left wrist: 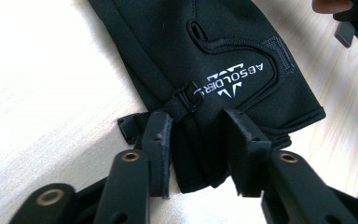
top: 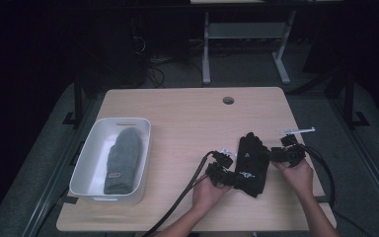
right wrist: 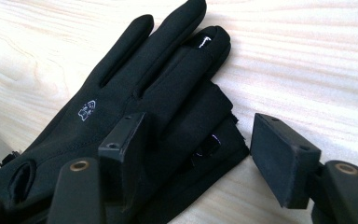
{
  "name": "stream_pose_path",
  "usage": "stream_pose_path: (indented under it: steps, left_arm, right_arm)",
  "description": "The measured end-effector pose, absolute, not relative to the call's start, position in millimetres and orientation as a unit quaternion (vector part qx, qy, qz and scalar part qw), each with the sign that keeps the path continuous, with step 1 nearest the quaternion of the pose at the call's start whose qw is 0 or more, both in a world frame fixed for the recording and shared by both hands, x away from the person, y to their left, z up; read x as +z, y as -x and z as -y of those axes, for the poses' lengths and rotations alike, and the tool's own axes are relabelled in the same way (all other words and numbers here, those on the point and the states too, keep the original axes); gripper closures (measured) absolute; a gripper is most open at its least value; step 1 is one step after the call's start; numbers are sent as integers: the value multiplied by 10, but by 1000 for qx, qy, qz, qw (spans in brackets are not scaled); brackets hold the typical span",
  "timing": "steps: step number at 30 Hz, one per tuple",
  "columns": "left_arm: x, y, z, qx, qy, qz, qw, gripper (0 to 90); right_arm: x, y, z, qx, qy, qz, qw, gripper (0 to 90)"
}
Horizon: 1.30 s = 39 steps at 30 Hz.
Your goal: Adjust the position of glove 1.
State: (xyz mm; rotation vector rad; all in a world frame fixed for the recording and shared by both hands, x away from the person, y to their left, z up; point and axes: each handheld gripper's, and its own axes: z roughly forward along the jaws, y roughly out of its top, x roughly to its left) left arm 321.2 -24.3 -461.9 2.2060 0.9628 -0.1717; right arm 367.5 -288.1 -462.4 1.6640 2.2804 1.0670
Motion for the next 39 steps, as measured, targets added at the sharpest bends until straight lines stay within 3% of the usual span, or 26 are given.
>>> stream_pose_path:
  steps: [6, 12, 21, 39]
  left_arm:
    - [-4611, -3222, 222, -71, -854, -373, 357, 741]
    - [-4628, -3241, 216, -78, -855, -370, 354, 758]
    - [-4641, -3267, 199, -91, -852, -371, 358, 794]
    - [-4528, -3265, -54, -85, -847, -374, 369, 812]
  right_arm:
    - [-4646, -3654, 2957, 359, -565, -741, 52, 351]
    - [-4660, -3642, 2959, 364, -565, -739, 51, 402]
    - [-4698, -3606, 2884, 394, -558, -730, 28, 774]
    - [-4564, -3509, 2817, 433, -541, -721, 12, 797]
